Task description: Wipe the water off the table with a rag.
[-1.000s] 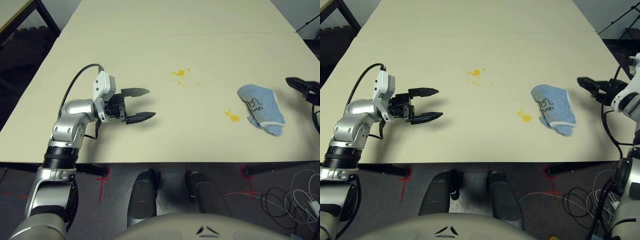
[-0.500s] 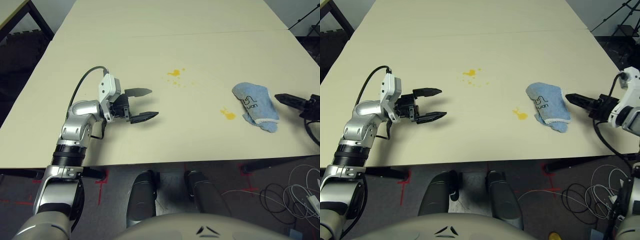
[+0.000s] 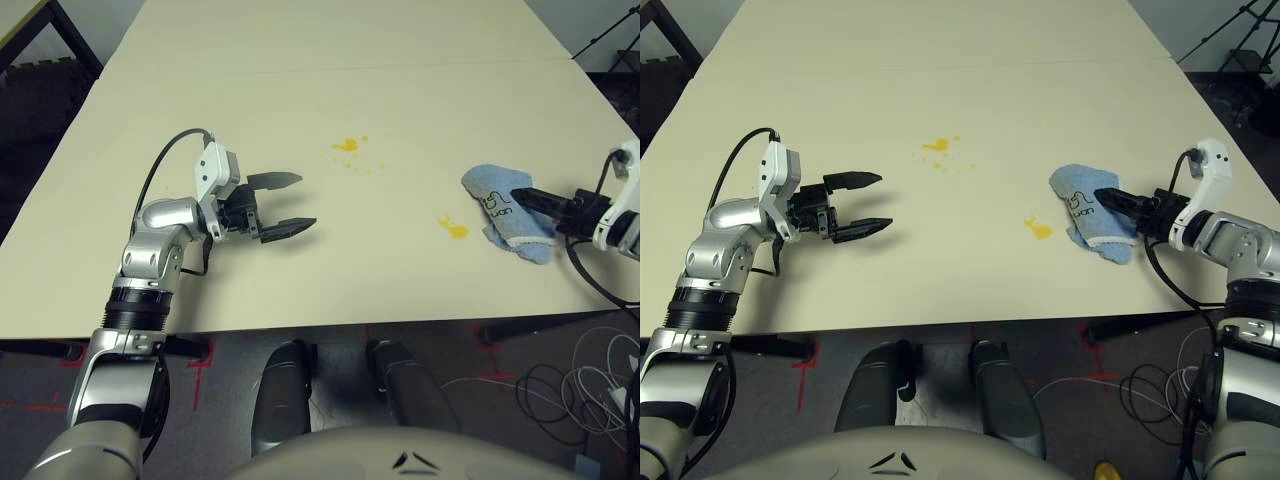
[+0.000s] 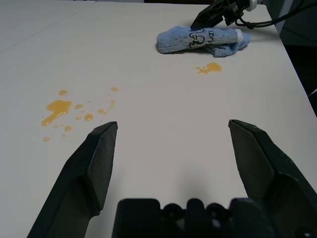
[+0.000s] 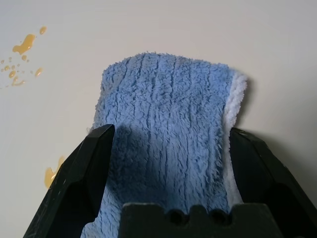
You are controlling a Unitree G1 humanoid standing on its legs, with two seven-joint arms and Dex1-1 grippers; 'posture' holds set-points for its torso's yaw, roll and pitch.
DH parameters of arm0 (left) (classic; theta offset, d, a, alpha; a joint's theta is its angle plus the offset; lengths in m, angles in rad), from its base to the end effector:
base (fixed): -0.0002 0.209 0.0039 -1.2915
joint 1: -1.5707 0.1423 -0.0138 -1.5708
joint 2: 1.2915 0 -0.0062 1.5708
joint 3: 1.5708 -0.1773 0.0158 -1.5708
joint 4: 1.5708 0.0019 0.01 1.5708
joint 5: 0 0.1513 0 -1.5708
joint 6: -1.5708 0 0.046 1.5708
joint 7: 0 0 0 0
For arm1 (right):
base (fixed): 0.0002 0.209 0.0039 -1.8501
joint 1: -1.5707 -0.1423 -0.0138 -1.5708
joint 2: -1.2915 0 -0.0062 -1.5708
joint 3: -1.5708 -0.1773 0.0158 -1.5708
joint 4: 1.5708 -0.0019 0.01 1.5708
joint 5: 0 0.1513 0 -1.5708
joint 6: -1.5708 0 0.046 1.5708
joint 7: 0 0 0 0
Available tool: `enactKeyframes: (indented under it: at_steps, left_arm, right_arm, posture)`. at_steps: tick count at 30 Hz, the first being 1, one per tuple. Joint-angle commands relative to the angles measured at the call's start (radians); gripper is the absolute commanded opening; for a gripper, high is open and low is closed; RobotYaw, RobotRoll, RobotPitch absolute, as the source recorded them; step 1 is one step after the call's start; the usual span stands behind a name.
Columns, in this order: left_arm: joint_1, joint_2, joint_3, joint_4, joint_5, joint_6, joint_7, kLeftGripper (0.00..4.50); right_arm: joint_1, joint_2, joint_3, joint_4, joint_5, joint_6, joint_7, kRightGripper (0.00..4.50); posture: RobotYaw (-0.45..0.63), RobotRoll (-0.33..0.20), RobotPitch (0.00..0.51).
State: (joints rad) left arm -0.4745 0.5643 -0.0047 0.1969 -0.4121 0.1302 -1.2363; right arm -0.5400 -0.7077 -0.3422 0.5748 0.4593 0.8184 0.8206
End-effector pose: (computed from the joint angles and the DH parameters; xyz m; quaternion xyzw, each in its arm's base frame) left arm 0.2940 0.2350 0.1576 0.1026 -0.0241 -0.5762 0.8105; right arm 0.2697 -0.3441 0.1362 0.1944 0.2261 0.1786 0.9376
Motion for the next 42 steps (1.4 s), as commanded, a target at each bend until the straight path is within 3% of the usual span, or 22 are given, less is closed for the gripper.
enactKeyframes:
  at_steps: [1, 10, 11, 14, 21, 24, 33, 42]
  left_arm:
    - [0.004, 0.003, 0.012, -0.034, -0.017, 0.02, 0.008, 4.5]
    - [0.006, 0.006, 0.022, -0.04, -0.023, 0.034, 0.015, 4.5]
    - [0.006, 0.007, 0.023, -0.04, -0.023, 0.034, 0.016, 4.5]
    - [0.008, 0.007, 0.024, -0.044, -0.024, 0.036, 0.019, 4.5]
    - [0.013, 0.008, 0.025, -0.045, -0.019, 0.033, 0.02, 4.5]
    - [0.012, 0.007, 0.024, -0.04, -0.016, 0.027, 0.02, 4.5]
    - [0.012, 0.014, 0.027, -0.023, -0.007, 0.011, 0.017, 4.5]
    - [0.01, 0.023, 0.024, -0.01, 0.005, -0.005, 0.018, 4.5]
  right_arm:
    - [0.019, 0.049, 0.056, 0.051, -0.021, 0.016, -0.005, 4.48]
    - [0.016, 0.091, 0.1, 0.052, -0.053, 0.016, 0.009, 4.48]
    - [0.017, 0.091, 0.105, 0.053, -0.058, 0.016, 0.011, 4.31]
    - [0.019, 0.086, 0.115, 0.06, -0.072, 0.012, 0.02, 3.59]
    - [0.023, 0.068, 0.122, 0.067, -0.085, -0.008, 0.041, 1.09]
    - [0.018, 0.064, 0.108, 0.059, -0.079, -0.015, 0.039, 0.27]
    - [-0.038, 0.06, 0.028, 0.008, -0.01, 0.013, 0.012, 0.18]
    - [0.022, 0.097, 0.104, -0.134, 0.005, 0.106, 0.028, 0.16]
  posture:
    - [0.06, 0.0, 0.21]
    - [0.06, 0.0, 0.211]
    - [0.06, 0.0, 0.211]
    - [0.06, 0.0, 0.212]
    - [0.06, 0.0, 0.21]
    - [0.06, 0.0, 0.209]
    - [0.07, 0.0, 0.207]
    - [0.07, 0.0, 0.212]
